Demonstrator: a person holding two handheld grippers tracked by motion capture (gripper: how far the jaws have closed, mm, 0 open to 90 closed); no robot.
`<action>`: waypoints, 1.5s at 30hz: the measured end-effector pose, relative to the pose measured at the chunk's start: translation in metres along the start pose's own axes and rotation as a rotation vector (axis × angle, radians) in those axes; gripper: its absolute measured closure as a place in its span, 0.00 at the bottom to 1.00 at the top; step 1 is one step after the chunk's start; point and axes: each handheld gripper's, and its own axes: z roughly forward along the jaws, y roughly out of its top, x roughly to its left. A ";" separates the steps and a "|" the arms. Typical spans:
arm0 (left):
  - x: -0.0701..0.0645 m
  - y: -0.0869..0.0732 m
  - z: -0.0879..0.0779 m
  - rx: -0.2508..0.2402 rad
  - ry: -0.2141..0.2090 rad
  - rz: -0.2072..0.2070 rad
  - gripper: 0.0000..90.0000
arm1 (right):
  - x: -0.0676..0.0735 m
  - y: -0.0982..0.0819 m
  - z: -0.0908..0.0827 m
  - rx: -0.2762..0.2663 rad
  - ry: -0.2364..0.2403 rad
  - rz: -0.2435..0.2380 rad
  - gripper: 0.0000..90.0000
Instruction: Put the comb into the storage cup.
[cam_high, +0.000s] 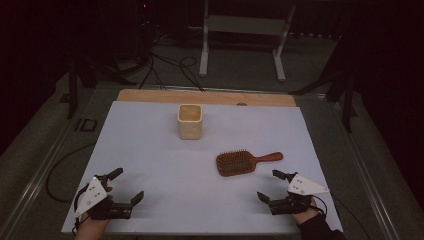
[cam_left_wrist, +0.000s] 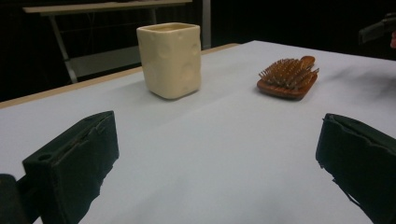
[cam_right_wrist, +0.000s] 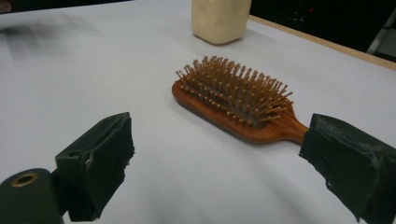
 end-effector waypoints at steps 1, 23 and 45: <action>0.000 0.000 0.000 -0.002 0.008 0.006 0.00 | 0.001 0.000 0.000 0.003 -0.004 -0.008 0.09; -0.003 0.000 -0.002 0.009 0.026 0.037 0.00 | 0.011 0.008 0.000 0.070 0.013 -0.011 0.09; -0.005 0.000 -0.005 0.005 0.033 0.034 0.00 | 0.025 0.041 -0.009 0.093 0.029 -0.013 0.09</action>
